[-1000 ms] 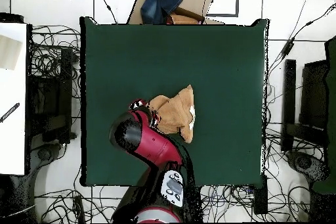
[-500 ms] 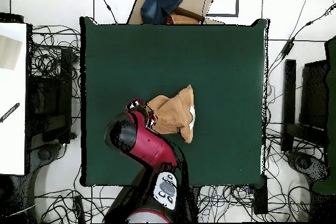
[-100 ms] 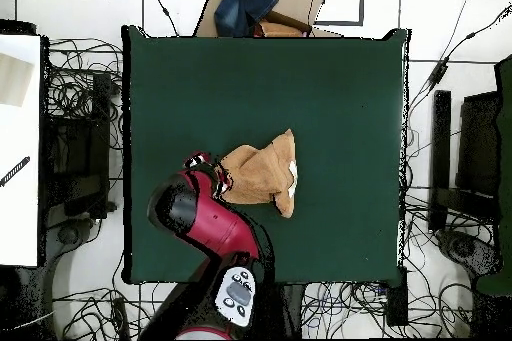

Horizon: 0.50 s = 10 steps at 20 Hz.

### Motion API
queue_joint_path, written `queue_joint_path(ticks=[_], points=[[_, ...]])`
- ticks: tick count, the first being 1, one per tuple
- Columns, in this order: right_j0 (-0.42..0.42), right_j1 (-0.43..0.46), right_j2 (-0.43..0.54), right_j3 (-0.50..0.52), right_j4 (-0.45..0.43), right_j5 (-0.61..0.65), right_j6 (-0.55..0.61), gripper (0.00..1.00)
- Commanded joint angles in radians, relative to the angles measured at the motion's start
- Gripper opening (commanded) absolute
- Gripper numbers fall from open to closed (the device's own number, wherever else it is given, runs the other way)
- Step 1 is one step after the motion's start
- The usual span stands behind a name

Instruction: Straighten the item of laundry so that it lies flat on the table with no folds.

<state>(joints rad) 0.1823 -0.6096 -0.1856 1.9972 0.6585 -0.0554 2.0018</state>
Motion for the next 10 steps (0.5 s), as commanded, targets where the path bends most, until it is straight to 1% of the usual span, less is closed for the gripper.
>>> queue_joint_path(ticks=[1, 2, 6, 10], points=[[-0.006, 0.009, 0.013, 0.059, 0.065, 0.026, 0.279, 1.0], [-0.016, 0.011, 0.021, 0.057, 0.059, 0.019, 0.277, 1.0], [-0.011, 0.02, 0.015, 0.047, 0.063, 0.018, 0.274, 1.0], [-0.033, 0.029, 0.035, 0.038, 0.049, 0.001, 0.268, 1.0]])
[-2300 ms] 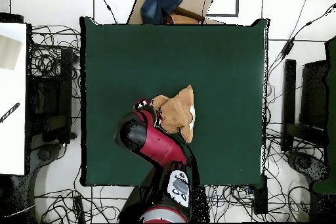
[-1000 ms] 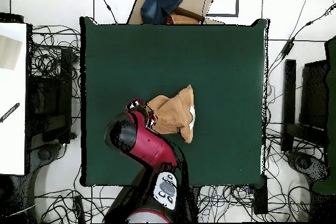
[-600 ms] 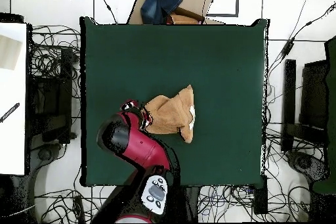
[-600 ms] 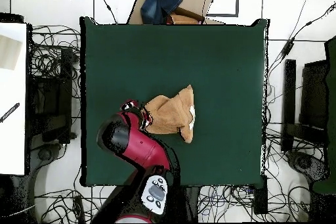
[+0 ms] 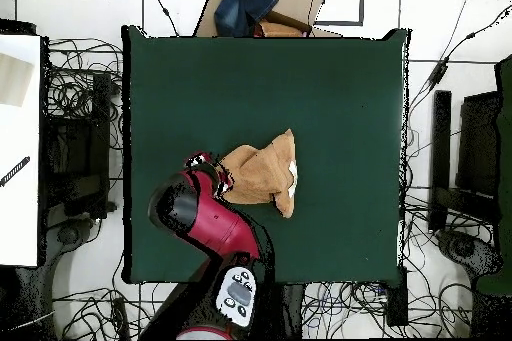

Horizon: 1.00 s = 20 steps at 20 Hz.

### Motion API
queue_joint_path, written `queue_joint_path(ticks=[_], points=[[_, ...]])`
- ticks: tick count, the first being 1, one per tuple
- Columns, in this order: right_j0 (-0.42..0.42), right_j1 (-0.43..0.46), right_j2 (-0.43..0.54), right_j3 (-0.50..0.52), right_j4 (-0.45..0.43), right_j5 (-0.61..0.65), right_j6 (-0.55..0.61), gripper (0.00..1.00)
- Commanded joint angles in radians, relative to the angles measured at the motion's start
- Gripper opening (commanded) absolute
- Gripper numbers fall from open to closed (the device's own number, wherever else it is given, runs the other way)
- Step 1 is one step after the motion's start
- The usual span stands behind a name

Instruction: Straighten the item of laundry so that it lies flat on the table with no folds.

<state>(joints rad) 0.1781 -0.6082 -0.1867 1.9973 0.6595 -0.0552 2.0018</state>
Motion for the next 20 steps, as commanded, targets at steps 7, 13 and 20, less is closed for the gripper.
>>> queue_joint_path(ticks=[7, 13, 20], points=[[-0.012, 0.052, 0.03, 0.015, 0.063, -0.007, 0.271, 1.0], [0.011, 0.068, 0.028, 0.005, 0.08, -0.023, 0.285, 1.0], [0.051, 0.083, 0.009, -0.003, 0.117, -0.029, 0.287, 1.0]])
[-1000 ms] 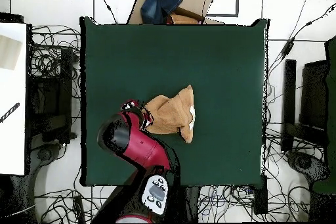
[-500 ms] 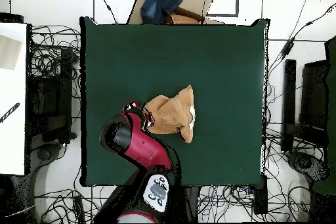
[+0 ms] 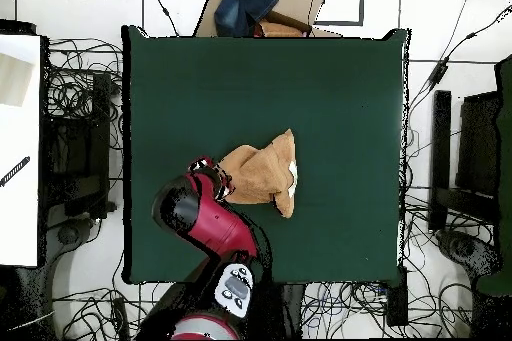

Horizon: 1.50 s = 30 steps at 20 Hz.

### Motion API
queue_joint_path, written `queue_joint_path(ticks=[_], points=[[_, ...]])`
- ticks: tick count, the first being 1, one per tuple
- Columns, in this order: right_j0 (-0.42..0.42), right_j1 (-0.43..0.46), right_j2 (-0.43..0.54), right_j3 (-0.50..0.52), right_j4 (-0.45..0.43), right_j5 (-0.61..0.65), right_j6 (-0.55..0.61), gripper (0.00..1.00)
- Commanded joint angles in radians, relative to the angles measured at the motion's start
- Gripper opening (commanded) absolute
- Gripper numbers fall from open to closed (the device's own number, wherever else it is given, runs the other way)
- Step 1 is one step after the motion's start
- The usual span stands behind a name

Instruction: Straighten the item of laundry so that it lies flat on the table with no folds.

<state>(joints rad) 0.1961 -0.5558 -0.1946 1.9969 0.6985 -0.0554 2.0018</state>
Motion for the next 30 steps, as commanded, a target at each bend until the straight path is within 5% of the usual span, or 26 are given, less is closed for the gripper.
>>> queue_joint_path(ticks=[1, 15, 30], points=[[0.036, 0.033, 0.016, -0.002, 0.081, -0.031, 0.286, 1.0], [0.055, 0.04, 0.01, -0.007, 0.111, -0.02, 0.271, 1.0], [-0.033, 0.019, 0.05, 0.005, 0.051, -0.03, 0.243, 1.0]])
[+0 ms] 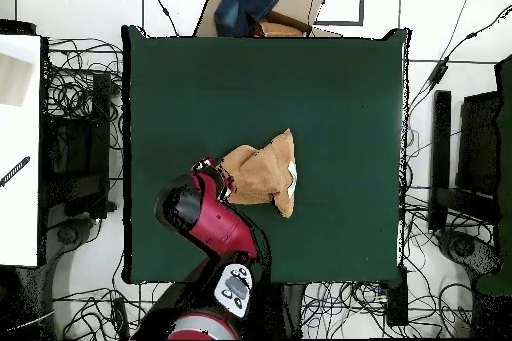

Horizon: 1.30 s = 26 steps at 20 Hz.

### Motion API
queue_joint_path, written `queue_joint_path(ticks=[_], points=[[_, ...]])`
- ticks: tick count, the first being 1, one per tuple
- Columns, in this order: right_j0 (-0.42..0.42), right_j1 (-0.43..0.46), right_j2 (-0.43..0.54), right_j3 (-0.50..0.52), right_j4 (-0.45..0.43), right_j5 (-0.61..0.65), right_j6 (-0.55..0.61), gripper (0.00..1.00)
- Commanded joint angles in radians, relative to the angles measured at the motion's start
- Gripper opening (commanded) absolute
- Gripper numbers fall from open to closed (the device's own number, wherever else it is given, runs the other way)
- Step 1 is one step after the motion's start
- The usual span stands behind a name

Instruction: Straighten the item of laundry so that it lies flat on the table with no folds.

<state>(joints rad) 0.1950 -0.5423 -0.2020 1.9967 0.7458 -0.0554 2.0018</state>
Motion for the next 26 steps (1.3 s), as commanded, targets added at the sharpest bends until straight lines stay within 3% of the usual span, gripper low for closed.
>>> queue_joint_path(ticks=[1, 20, 26], points=[[-0.031, 0.004, 0.055, 0.005, 0.006, -0.026, 0.242, 1.0], [0.107, 0.04, -0.032, -0.017, 0.098, -0.027, 0.269, 1.0], [0.026, 0.023, 0.039, -0.003, 0.045, -0.055, 0.269, 1.0]])
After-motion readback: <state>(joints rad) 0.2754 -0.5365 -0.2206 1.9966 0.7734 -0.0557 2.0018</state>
